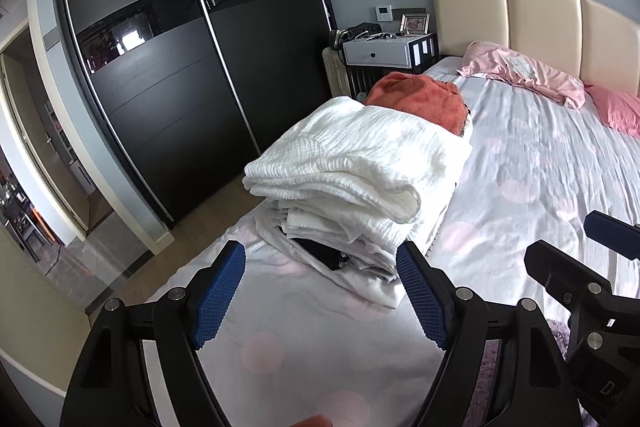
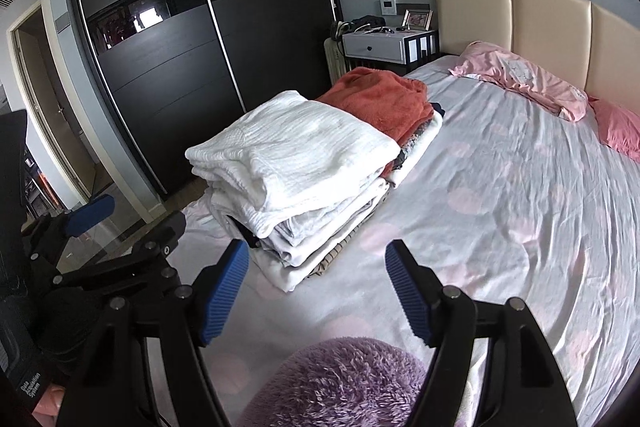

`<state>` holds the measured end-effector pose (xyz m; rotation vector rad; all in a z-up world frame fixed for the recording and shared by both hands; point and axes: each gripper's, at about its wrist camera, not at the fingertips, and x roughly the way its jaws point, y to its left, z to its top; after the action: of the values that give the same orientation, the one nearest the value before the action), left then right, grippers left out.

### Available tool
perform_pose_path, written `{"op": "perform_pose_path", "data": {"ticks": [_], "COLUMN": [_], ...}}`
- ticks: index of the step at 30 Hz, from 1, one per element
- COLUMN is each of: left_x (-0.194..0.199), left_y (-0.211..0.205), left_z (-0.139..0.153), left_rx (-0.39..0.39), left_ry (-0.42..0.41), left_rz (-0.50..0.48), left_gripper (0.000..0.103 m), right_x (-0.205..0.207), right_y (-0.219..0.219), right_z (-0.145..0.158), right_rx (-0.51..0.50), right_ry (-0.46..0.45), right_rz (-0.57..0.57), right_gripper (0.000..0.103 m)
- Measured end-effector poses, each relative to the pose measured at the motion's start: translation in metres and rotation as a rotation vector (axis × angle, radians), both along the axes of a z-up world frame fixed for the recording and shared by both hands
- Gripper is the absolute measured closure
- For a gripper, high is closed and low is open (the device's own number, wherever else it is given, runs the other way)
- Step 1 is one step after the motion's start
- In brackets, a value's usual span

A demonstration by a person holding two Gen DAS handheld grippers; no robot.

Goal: Fold clothes

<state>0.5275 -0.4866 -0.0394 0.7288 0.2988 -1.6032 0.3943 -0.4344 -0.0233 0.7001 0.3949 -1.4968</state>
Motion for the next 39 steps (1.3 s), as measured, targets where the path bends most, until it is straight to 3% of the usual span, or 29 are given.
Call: {"op": "perform_pose_path", "data": {"ticks": [39], "left_x": [-0.008], "left_y": [0.016], "left_z": [0.014], "left_rx": [-0.036], "left_ry": [-0.008], "left_rz": [-0.003], "left_gripper": [0.024], "right_x": [-0.009], "right_y": [0.020], "right_z": [0.010], "right_rx": [-0.032], "right_ry": [-0.030], "right_rz": [-0.008], "right_gripper": [0.033]}}
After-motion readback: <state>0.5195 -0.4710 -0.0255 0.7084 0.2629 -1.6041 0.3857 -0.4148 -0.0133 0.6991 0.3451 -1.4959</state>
